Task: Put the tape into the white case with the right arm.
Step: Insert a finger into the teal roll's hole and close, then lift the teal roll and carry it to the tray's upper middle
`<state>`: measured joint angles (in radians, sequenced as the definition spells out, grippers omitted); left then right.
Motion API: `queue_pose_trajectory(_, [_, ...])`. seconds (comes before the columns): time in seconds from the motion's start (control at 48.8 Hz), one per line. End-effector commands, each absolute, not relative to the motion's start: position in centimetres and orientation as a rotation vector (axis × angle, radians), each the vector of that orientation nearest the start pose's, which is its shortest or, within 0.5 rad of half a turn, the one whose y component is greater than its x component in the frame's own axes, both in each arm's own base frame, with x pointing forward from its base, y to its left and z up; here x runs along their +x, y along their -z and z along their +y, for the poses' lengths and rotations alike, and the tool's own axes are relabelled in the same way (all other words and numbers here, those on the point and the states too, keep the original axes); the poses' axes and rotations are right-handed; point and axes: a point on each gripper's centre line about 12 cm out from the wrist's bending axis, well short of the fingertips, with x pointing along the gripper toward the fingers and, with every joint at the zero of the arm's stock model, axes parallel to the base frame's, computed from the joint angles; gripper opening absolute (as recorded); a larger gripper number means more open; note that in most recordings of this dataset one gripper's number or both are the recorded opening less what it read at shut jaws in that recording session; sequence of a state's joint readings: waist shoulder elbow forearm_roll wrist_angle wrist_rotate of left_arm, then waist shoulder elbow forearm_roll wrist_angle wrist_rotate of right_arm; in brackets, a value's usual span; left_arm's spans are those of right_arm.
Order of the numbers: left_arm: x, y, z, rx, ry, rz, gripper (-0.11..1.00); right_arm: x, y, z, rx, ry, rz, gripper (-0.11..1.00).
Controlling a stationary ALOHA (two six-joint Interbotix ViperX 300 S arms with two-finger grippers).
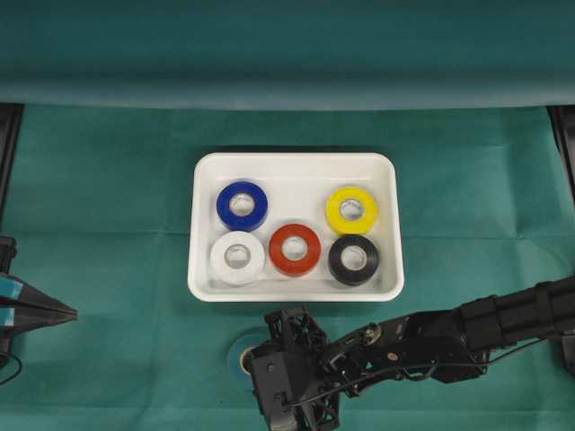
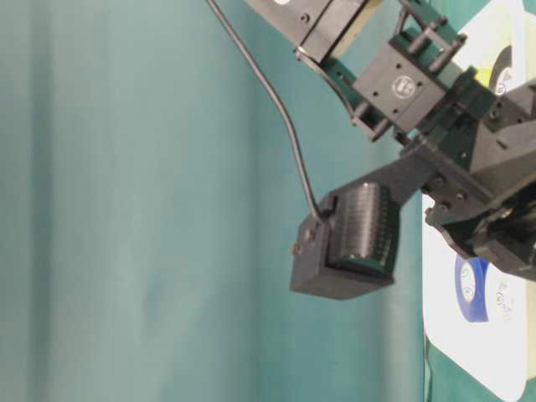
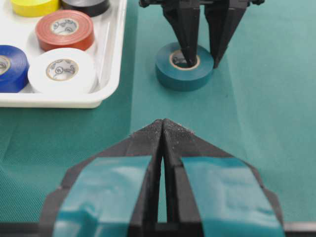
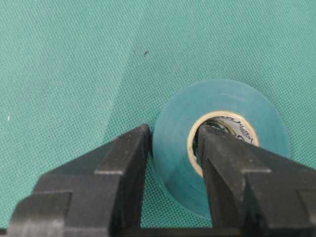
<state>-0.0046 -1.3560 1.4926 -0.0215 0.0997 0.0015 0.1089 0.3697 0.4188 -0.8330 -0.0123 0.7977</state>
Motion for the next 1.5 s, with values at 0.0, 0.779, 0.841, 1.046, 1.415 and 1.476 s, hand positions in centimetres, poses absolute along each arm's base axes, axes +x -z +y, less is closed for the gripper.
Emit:
queue_pose_trajectory(0.0, [13.3, -18.5, -0.1, -0.02, 0.003, 0.224, 0.0, 46.3, -10.6, 5.1, -0.068, -0.126, 0.733, 0.02])
queue_pose_trajectory(0.779, [13.3, -18.5, -0.1, -0.02, 0.003, 0.224, 0.0, 45.2, -17.6, 5.4, -0.103, -0.07, 0.647, 0.02])
queue_pose_trajectory(0.841, [13.3, -18.5, -0.1, -0.02, 0.003, 0.224, 0.0, 45.1, -17.4, 5.1, -0.111, -0.059, 0.659, 0.02])
queue_pose_trajectory(1.046, [13.3, -18.6, -0.1, -0.021, 0.003, 0.221, 0.0, 44.7, -17.5, 2.4, -0.124, 0.056, 0.716, 0.02])
queue_pose_trajectory(1.415, [13.3, -18.6, -0.1, -0.021, 0.003, 0.222, 0.0, 43.0, -17.6, -6.1, -0.098, 0.231, 0.746, 0.02])
queue_pose_trajectory(1.476, [13.3, -18.6, -0.1, -0.02, 0.003, 0.222, 0.0, 42.7, -17.5, -7.6, -0.087, 0.251, 0.743, 0.02])
